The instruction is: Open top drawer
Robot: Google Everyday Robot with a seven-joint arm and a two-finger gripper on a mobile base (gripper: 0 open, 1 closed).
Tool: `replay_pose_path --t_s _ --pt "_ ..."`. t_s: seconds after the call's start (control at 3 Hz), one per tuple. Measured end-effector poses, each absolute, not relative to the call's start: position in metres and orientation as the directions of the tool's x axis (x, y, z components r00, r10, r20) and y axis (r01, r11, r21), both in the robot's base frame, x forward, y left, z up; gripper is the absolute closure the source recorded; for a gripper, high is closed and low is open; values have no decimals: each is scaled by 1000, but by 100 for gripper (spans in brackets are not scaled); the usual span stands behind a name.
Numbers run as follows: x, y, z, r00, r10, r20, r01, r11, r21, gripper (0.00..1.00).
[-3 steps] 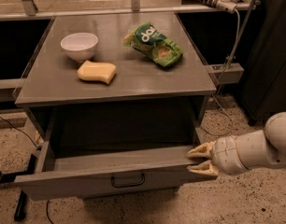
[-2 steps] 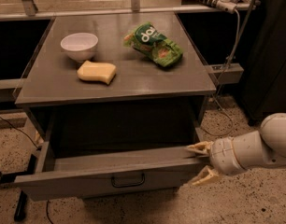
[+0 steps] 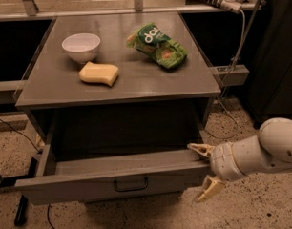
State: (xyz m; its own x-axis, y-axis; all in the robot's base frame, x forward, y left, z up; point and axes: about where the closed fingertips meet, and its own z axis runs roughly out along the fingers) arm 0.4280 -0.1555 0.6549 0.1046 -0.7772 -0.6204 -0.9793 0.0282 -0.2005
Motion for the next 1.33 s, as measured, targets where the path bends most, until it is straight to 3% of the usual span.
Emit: replay_pose_path --t_s 1.0,1.33 --pt "390 -165 668 125 -783 -610 -976 13 -216 88" --pt "369 -175 666 117 -781 -614 -975 27 -220 100"
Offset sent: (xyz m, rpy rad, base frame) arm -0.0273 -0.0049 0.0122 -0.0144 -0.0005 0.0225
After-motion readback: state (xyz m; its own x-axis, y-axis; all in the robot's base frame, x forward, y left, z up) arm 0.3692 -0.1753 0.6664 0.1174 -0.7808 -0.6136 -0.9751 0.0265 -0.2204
